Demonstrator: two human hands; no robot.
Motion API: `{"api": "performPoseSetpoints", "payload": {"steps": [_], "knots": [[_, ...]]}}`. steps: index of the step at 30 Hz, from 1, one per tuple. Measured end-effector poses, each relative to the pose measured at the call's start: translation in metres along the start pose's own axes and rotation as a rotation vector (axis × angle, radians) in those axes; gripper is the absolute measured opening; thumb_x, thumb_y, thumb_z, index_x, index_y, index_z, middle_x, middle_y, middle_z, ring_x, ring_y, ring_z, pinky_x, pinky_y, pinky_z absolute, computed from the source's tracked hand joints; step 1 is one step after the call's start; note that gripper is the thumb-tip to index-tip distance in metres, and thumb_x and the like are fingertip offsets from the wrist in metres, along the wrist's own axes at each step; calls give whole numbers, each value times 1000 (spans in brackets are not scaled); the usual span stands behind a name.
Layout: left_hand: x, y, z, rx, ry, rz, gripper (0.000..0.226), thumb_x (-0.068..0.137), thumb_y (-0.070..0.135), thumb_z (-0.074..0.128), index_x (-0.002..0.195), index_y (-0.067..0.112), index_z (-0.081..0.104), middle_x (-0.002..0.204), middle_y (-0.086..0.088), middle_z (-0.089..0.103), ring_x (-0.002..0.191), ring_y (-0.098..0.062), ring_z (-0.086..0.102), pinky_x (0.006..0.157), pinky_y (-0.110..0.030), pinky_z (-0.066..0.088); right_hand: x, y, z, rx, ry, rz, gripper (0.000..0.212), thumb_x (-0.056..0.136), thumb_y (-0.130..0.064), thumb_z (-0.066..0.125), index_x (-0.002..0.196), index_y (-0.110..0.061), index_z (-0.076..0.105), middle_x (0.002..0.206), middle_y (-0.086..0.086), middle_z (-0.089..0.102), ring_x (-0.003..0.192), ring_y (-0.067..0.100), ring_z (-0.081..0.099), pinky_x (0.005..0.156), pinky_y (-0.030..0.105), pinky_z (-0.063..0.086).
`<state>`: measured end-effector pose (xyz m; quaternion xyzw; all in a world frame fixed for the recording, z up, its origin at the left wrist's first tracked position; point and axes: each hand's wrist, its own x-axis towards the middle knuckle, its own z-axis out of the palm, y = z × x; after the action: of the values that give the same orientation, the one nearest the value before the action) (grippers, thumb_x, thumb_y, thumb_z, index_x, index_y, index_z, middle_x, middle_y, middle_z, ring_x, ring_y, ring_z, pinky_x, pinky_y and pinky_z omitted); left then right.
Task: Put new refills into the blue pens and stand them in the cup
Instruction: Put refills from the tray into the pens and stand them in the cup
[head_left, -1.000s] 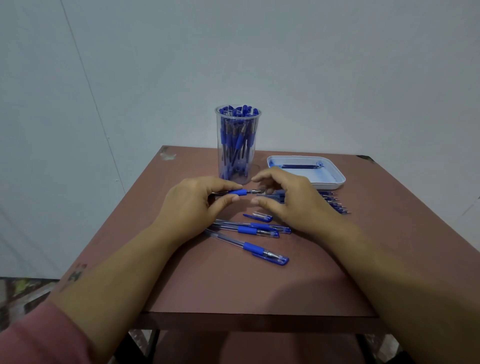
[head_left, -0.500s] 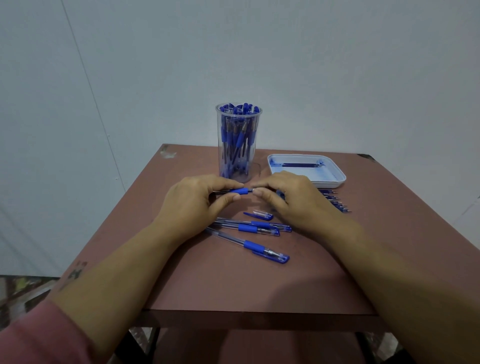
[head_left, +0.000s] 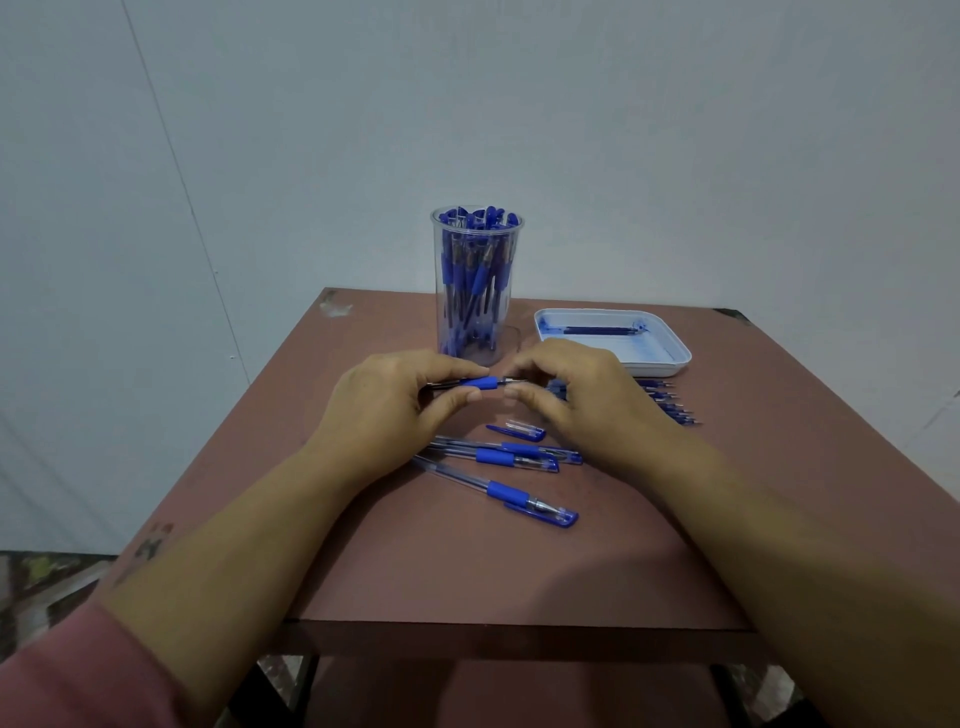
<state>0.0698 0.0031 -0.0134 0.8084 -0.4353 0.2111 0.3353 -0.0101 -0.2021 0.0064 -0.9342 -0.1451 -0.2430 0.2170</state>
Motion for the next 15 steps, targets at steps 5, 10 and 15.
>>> {"api": "performPoseSetpoints", "payload": {"steps": [5, 10, 15], "knots": [[1, 1, 0, 5, 16, 3, 27, 86, 46, 65, 111, 37, 72, 97, 18, 72, 79, 4, 58, 67, -10, 40, 0, 0, 0, 30, 2, 33, 19, 96, -31, 58, 104, -19, 70, 86, -21, 57, 83, -5, 54, 71, 7, 38], [1, 1, 0, 8, 29, 5, 26, 87, 42, 67, 112, 38, 71, 96, 17, 72, 77, 4, 56, 66, -10, 38, 0, -1, -1, 23, 28, -20, 19, 91, -26, 67, 108, -18, 68, 94, -7, 64, 86, 8, 57, 77, 20, 47], [1, 3, -1, -5, 50, 35, 27, 84, 43, 67, 110, 36, 72, 91, 17, 72, 72, 3, 54, 64, -9, 37, 0, -1, 2, 0, 51, -28, 15, 95, -26, 60, 94, -15, 70, 83, -9, 59, 77, 6, 51, 70, 11, 39]]}}
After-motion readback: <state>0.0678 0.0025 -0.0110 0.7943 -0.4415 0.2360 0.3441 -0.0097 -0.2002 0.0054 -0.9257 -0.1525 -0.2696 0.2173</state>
